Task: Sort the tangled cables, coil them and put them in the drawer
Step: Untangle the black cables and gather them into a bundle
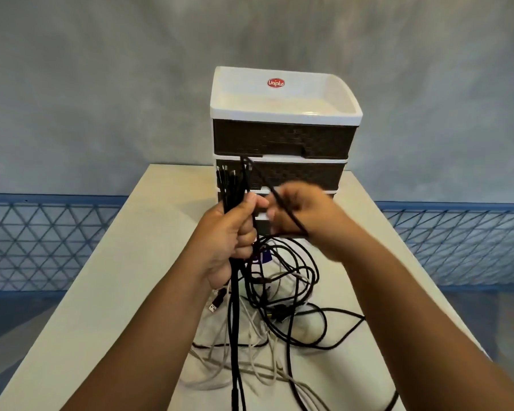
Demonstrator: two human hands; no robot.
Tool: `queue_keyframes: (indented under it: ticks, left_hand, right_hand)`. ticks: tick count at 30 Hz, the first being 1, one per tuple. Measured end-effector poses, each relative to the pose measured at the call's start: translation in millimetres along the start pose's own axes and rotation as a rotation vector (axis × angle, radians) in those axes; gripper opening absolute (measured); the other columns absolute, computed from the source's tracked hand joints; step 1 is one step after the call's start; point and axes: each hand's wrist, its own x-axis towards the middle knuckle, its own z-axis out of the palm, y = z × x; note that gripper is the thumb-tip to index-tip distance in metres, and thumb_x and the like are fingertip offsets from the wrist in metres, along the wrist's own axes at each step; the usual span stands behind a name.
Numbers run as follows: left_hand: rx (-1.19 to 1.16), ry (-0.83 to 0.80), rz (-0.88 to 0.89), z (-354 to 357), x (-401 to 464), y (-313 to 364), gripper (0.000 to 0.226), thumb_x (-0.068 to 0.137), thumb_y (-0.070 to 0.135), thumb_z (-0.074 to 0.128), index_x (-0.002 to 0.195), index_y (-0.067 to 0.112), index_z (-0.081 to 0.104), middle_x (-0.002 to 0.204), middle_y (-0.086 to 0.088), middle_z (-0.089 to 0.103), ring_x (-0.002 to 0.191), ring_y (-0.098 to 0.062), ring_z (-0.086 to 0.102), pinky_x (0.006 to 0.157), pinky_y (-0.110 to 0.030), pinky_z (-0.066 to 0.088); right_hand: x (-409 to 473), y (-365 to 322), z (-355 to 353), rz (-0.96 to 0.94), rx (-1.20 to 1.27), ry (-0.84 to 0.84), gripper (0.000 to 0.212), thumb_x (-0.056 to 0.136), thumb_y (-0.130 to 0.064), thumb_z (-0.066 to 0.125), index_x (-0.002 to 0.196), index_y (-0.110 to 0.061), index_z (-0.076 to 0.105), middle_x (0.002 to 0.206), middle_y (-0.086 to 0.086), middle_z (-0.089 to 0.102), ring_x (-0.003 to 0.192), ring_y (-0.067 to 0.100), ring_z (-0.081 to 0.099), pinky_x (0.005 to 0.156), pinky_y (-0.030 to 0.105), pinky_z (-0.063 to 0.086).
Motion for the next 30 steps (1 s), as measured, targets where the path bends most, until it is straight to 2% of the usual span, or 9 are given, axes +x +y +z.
queue_keyframes:
  ticks: [2, 4, 6, 8, 11, 15, 17, 23, 30]
  left_hand:
    - [0.000, -0.024, 0.011, -1, 0, 6, 0.021, 0.100, 0.029, 0.049, 0.098, 0.013, 0.062, 0.051, 0.008, 0.023, 0.039, -0.002, 0.019, 0.033, -0.013, 0.018]
    - [-0.004, -0.047, 0.033, 1, -2, 13, 0.020, 0.099, 0.029, 0.050, 0.098, 0.013, 0.062, 0.054, 0.006, 0.020, 0.040, -0.003, 0.018, 0.033, -0.013, 0.019]
    - [-0.022, -0.066, 0.067, 3, -4, 22, 0.020, 0.099, 0.029, 0.050, 0.097, 0.012, 0.062, 0.054, 0.005, 0.019, 0.040, -0.003, 0.017, 0.033, -0.014, 0.019]
    - [-0.044, -0.085, 0.117, 4, -8, 34, 0.021, 0.099, 0.029, 0.049, 0.095, 0.013, 0.062, 0.054, 0.005, 0.017, 0.041, -0.004, 0.016, 0.034, -0.015, 0.016]
    - [-0.086, -0.108, 0.177, 6, -16, 48, 0.021, 0.099, 0.028, 0.048, 0.092, 0.015, 0.062, 0.057, 0.003, 0.012, 0.040, -0.003, 0.015, 0.035, -0.014, 0.014]
    - [-0.095, -0.047, 0.226, 2, -18, 53, 0.022, 0.100, 0.030, 0.047, 0.098, 0.017, 0.065, 0.050, 0.009, 0.021, 0.040, -0.002, 0.015, 0.035, -0.012, 0.015]
    - [-0.069, 0.015, 0.220, -4, -14, 49, 0.022, 0.102, 0.028, 0.046, 0.110, 0.016, 0.062, 0.049, 0.010, 0.023, 0.039, -0.001, 0.017, 0.036, -0.012, 0.016]
    - [-0.026, 0.130, 0.086, -16, -8, 20, 0.034, 0.098, 0.021, 0.055, 0.129, 0.006, 0.055, 0.051, 0.010, 0.026, 0.040, -0.003, 0.021, 0.035, -0.014, 0.018]
    - [-0.010, 0.059, 0.034, -14, -10, 19, 0.029, 0.103, 0.029, 0.043, 0.117, 0.009, 0.060, 0.049, 0.009, 0.023, 0.039, -0.003, 0.018, 0.035, -0.013, 0.017]
  right_hand:
    - [-6, 31, 14, 0.049, -0.184, -0.074, 0.015, 0.083, -0.011, 0.075, 0.096, -0.018, 0.069, 0.088, 0.004, 0.071, 0.083, 0.021, 0.070, 0.081, 0.039, 0.058]
    - [-8, 50, 33, 0.021, -0.312, -0.039, 0.011, 0.081, -0.018, 0.077, 0.087, -0.025, 0.071, 0.080, -0.007, 0.069, 0.076, 0.009, 0.065, 0.074, 0.028, 0.053]
    - [-5, 66, 46, 0.033, -0.366, 0.051, 0.006, 0.085, -0.022, 0.074, 0.090, -0.018, 0.074, 0.072, -0.015, 0.061, 0.065, -0.005, 0.054, 0.061, 0.010, 0.041]
    - [0, 78, 51, 0.046, -0.421, 0.101, 0.016, 0.089, -0.026, 0.070, 0.096, -0.013, 0.076, 0.077, -0.016, 0.062, 0.066, -0.007, 0.053, 0.061, 0.005, 0.037]
    - [7, 87, 50, 0.028, -0.441, 0.126, 0.019, 0.091, -0.027, 0.069, 0.101, -0.013, 0.076, 0.086, -0.006, 0.068, 0.081, 0.004, 0.058, 0.072, 0.015, 0.040]
    - [26, 75, 32, 0.087, -0.380, 0.225, 0.019, 0.092, -0.019, 0.061, 0.079, -0.031, 0.069, 0.072, -0.006, 0.065, 0.065, 0.010, 0.062, 0.063, 0.032, 0.052]
    - [32, 58, 20, 0.081, -0.251, 0.256, 0.016, 0.092, -0.022, 0.057, 0.079, -0.026, 0.065, 0.075, 0.004, 0.068, 0.064, 0.015, 0.069, 0.064, 0.038, 0.059]
    - [32, -20, -8, -0.046, 0.030, 0.289, 0.015, 0.101, -0.016, 0.052, 0.094, -0.007, 0.061, 0.076, 0.012, 0.062, 0.060, 0.016, 0.069, 0.060, 0.028, 0.059]
    - [6, -62, -21, -0.118, -0.012, 0.247, 0.016, 0.101, -0.020, 0.053, 0.091, -0.011, 0.063, 0.074, 0.012, 0.065, 0.065, 0.025, 0.070, 0.063, 0.034, 0.057]
